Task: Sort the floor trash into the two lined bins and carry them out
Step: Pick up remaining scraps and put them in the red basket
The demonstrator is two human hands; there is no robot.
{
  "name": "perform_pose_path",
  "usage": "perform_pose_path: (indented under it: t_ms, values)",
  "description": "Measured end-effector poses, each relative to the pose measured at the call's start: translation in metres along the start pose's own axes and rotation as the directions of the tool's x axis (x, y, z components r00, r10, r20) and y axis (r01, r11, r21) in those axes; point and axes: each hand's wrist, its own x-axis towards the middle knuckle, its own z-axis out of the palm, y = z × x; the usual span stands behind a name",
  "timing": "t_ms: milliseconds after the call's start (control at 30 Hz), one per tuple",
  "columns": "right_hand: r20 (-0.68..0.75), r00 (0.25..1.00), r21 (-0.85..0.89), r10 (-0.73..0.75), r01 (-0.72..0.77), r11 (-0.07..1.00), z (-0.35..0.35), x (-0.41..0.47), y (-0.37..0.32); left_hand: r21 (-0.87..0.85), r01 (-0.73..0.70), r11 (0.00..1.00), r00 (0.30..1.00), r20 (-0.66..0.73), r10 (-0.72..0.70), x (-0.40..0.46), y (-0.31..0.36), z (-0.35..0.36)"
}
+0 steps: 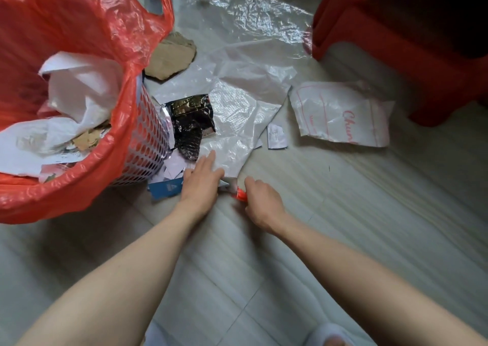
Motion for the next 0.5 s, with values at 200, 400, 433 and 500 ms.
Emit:
perform_pose_path:
  t_ms: [200,400,433,500]
  values:
    - [0.014,0.999,-0.017,-0.036,0.036,0.999,-0.001,0.001,0.010,0.033,0.004,0.999,0.992,-0.124,0.000,-0.006,0.009,0.006]
    - [-0.064,0.995,-0.077,0.071,-0.076,0.994,-0.004,-0.005,0.036,0.038,-0.044,0.998,0.969,-0.242,0.052,-0.023,0.013,0.015]
    - [-0.066,0.993,-0.033,0.101,-0.104,0.994,-0.006,-0.007,0.042,0.038,-0.064,0.997,0.968,-0.240,0.072,-0.023,0.012,0.014]
    - [-0.076,0.983,0.085,0.169,-0.163,0.983,-0.012,-0.011,0.053,0.029,-0.100,0.995,0.963,-0.247,0.105,-0.022,0.011,0.010]
